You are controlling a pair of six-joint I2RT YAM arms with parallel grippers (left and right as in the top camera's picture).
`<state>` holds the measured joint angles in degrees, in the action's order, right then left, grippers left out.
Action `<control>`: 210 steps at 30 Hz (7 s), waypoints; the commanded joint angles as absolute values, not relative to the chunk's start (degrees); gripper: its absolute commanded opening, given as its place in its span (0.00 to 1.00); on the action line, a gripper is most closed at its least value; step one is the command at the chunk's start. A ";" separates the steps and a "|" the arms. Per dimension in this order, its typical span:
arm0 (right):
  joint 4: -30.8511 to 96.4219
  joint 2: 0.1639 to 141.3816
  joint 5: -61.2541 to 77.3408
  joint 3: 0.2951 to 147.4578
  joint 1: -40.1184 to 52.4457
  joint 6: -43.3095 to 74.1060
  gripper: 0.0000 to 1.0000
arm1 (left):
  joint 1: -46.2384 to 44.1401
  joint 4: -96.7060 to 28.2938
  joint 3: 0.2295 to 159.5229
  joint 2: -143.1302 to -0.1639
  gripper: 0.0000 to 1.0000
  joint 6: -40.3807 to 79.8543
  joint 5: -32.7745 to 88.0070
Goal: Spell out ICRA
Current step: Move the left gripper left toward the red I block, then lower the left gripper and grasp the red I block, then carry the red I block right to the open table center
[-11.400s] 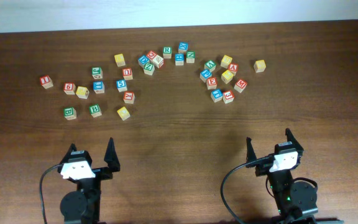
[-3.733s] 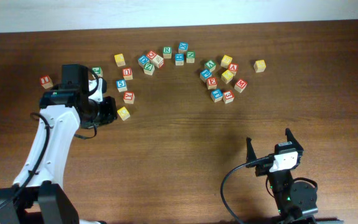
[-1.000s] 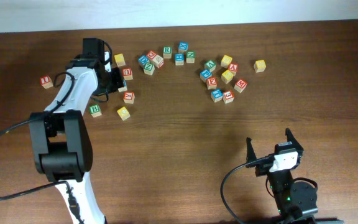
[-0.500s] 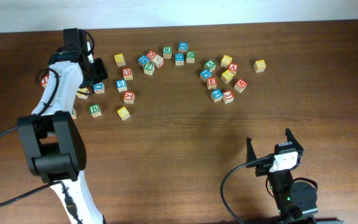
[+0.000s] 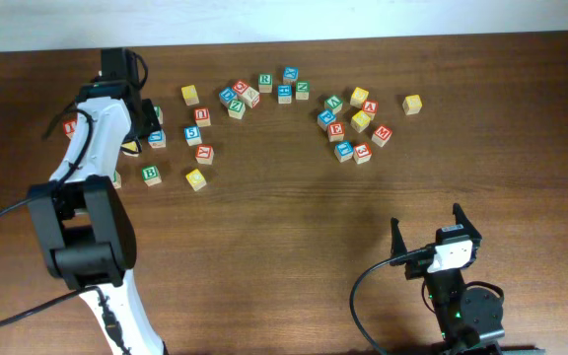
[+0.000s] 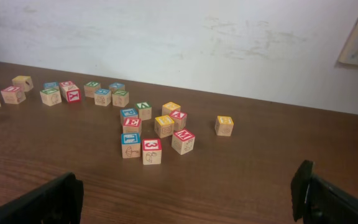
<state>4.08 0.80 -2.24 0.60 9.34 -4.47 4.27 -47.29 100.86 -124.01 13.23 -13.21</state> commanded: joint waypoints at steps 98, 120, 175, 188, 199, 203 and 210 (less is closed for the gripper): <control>4.54 0.36 -2.13 0.32 8.93 -3.77 0.98 | 20.95 -18.50 101.41 -135.87 0.50 13.19 -11.73; 4.54 0.36 -2.13 0.32 8.93 -3.77 0.98 | 20.91 -19.38 101.36 -136.07 0.31 13.19 -11.38; 4.54 0.36 -2.13 0.32 8.93 -3.77 0.98 | -6.74 -84.23 90.32 -81.21 0.03 15.18 -0.08; 4.54 0.36 -2.13 0.32 8.93 -3.77 0.98 | -20.29 -68.27 70.24 -79.26 0.05 20.95 1.78; 4.54 0.36 -2.13 0.32 8.93 -3.77 0.98 | -21.65 -58.37 61.32 -79.26 0.05 21.67 1.78; 4.54 0.36 -2.13 0.32 8.93 -3.77 0.98 | -21.65 -56.82 60.01 -79.26 0.06 21.67 1.76; 4.54 0.36 -2.13 0.32 8.93 -3.77 0.98 | -21.65 -54.00 55.94 -79.26 0.08 21.65 1.76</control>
<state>4.08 0.80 -2.22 0.60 9.34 -4.43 -21.43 -55.00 57.65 -79.94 20.86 1.37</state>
